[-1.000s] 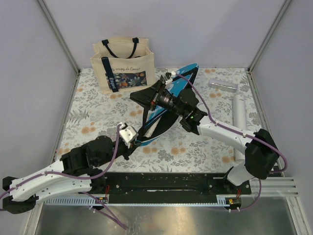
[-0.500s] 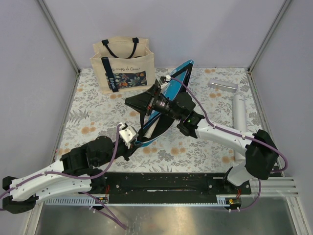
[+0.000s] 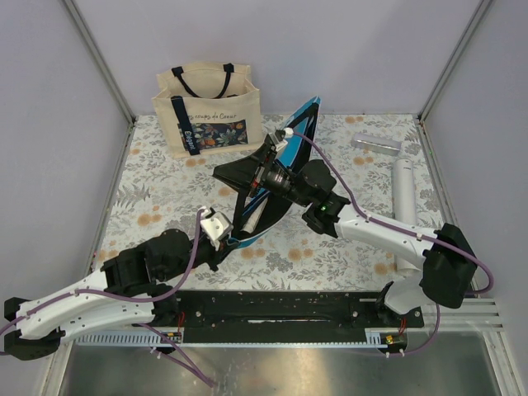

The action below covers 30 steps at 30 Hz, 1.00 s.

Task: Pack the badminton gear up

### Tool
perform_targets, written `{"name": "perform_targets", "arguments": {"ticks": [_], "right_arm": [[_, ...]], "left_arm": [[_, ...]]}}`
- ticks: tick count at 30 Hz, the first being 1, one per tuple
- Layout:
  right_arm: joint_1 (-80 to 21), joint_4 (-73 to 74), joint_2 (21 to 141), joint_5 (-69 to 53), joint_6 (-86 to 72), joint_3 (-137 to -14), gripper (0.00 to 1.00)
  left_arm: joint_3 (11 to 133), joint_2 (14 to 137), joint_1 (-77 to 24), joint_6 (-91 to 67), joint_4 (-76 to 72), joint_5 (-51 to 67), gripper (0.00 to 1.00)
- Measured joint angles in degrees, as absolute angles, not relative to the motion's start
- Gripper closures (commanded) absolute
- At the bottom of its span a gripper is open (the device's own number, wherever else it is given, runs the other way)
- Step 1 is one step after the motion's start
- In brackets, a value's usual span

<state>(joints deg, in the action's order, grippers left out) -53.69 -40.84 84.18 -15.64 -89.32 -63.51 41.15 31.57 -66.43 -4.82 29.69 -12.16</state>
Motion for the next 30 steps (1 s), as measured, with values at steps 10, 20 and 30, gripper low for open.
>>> {"name": "perform_targets", "arguments": {"ticks": [10,20,30], "right_arm": [[-54.1,-38.7,84.6,-15.4,-86.1,-64.4,0.65],[-52.9,-14.2,88.6,-12.2,-69.8,-74.0,0.49],[-45.1,10.2,88.8,-8.3,-53.4,-78.7,0.36]], "left_arm": [[41.1,30.5,-66.4,-4.3,29.4,-10.3,0.89],[39.2,26.8,-66.1,-3.0,29.5,-9.0,0.89],[38.8,27.0,-66.0,-2.9,29.9,-8.8,0.89]]}}
